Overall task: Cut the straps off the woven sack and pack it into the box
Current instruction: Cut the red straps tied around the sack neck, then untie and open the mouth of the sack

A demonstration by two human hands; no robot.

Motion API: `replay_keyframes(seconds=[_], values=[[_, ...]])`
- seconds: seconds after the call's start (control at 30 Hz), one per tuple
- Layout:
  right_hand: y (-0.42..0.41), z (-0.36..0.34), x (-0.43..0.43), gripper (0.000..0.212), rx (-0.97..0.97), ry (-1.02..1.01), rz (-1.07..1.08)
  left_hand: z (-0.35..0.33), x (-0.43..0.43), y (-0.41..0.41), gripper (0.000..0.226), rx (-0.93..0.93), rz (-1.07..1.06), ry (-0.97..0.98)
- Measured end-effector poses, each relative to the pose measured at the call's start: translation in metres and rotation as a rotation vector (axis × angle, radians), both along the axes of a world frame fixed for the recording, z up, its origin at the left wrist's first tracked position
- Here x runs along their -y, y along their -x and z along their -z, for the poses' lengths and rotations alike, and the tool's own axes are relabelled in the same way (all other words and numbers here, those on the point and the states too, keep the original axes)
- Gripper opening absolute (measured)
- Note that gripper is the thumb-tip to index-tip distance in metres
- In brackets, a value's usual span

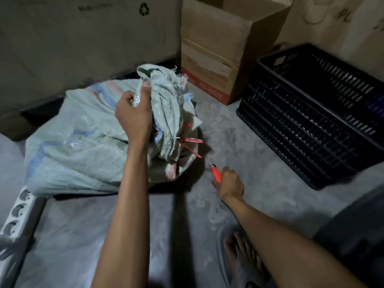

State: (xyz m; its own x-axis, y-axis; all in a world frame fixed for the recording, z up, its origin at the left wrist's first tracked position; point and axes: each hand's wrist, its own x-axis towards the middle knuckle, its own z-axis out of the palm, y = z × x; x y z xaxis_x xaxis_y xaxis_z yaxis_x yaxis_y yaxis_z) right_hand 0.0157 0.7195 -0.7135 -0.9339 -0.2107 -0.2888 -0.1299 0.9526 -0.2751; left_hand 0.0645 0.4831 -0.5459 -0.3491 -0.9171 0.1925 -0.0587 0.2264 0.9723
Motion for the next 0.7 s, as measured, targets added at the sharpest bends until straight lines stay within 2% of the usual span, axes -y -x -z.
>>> replay_keyframes(seconds=[0.07, 0.13, 0.2, 0.27, 0.33, 0.37, 0.47, 0.6, 0.63, 0.7], values=[[0.004, 0.000, 0.000, 0.056, -0.007, 0.026, 0.002, -0.005, -0.002, 0.001, 0.050, 0.020, 0.019, -0.027], [0.018, -0.010, 0.011, 0.055, -0.094, 0.109, 0.057, -0.012, 0.001, 0.003, 0.048, 0.004, 0.044, -0.057], [0.043, -0.041, 0.039, 0.039, -0.161, 0.395, 0.213, -0.021, 0.010, 0.003, 0.045, -0.016, 0.088, -0.092], [0.075, -0.089, 0.075, 0.028, -0.146, 0.708, 0.299, -0.034, 0.021, 0.002, 0.040, -0.054, 0.125, -0.117], [0.102, -0.149, 0.111, 0.031, -0.081, 0.930, 0.184, -0.053, 0.034, 0.001, 0.041, -0.089, 0.170, -0.139], [0.111, -0.180, 0.126, 0.034, -0.031, 0.969, 0.074, -0.063, 0.040, 0.002, 0.042, -0.104, 0.206, -0.153], [0.122, -0.269, 0.167, 0.051, 0.237, 0.853, -0.240, -0.104, 0.063, 0.006, 0.036, -0.161, 0.332, -0.166], [0.118, -0.361, 0.201, 0.069, 0.592, 0.600, -0.445, -0.175, 0.102, 0.012, 0.026, -0.202, 0.454, -0.040], [0.118, -0.376, 0.207, 0.072, 0.640, 0.620, -0.462, -0.194, 0.108, 0.012, 0.027, -0.191, 0.485, 0.032], [0.123, -0.397, 0.218, 0.079, 0.727, 0.811, -0.440, -0.230, 0.120, 0.011, 0.027, -0.155, 0.556, 0.155]])
